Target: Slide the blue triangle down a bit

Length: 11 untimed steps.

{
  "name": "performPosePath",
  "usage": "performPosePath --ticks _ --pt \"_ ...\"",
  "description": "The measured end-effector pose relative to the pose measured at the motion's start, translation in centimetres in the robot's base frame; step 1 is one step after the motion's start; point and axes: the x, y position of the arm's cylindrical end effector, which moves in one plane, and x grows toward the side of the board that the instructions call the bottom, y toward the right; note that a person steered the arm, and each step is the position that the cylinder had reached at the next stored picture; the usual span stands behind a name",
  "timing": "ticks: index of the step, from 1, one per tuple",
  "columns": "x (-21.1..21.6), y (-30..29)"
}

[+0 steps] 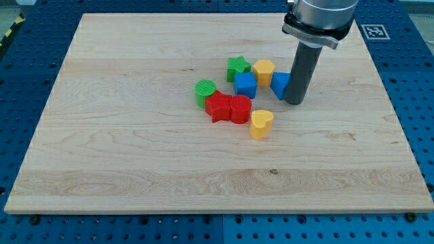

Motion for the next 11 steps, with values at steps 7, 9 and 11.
performPosePath --ticks 7,9,11 --pt "-8.2 4.9" --pt "-7.1 0.6" --pt "-4.3 -2.7"
